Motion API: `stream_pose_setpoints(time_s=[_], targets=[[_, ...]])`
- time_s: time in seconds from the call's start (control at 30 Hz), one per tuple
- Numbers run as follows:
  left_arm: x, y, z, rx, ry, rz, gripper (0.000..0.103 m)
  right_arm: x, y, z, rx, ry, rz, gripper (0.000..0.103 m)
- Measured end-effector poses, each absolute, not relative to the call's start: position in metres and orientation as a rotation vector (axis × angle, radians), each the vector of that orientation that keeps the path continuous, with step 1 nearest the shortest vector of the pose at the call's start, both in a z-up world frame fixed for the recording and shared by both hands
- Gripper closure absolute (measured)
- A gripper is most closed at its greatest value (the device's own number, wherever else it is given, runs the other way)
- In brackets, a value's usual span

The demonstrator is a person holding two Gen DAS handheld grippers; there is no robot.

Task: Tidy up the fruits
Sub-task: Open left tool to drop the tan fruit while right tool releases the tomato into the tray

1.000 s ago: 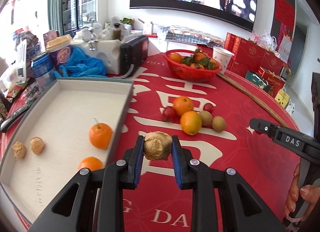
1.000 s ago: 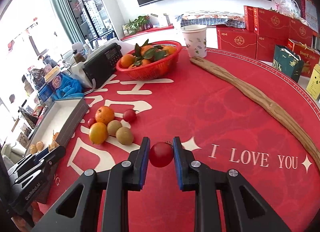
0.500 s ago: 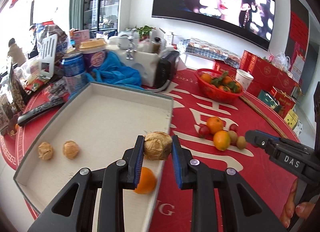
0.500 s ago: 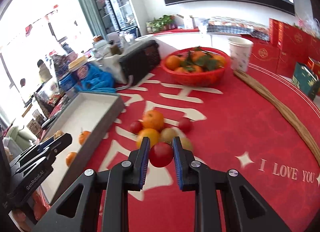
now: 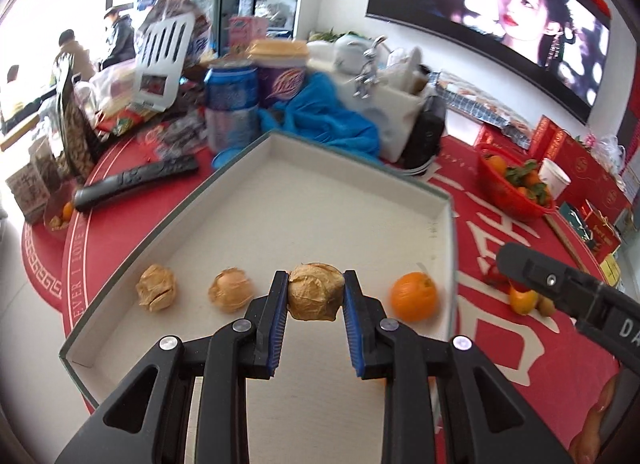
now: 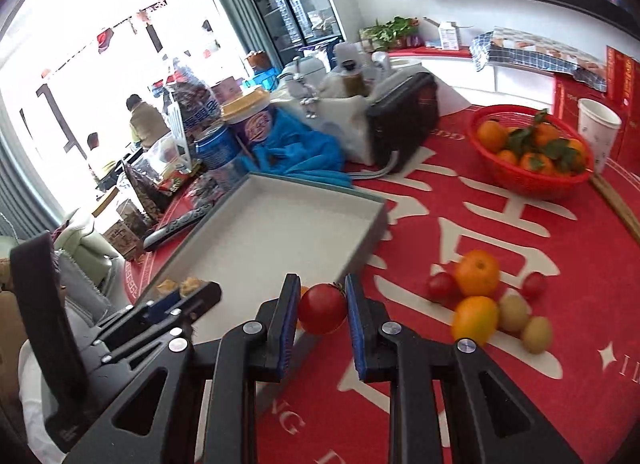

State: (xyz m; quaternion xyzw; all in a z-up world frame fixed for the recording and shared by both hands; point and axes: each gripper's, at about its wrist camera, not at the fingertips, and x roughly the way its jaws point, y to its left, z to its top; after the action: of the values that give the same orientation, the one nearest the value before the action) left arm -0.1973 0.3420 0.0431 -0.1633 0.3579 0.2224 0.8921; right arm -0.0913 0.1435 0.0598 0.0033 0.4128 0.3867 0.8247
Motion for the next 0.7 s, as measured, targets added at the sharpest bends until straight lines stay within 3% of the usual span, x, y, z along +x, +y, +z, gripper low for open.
stream_pose_setpoints(time_s=[0.7], targets=[[-0.200, 0.358, 0.030, -0.363, 0.810, 0.518, 0.074, -0.095, 0.212, 0.036, 0.024, 1.021, 0.945, 0.078]])
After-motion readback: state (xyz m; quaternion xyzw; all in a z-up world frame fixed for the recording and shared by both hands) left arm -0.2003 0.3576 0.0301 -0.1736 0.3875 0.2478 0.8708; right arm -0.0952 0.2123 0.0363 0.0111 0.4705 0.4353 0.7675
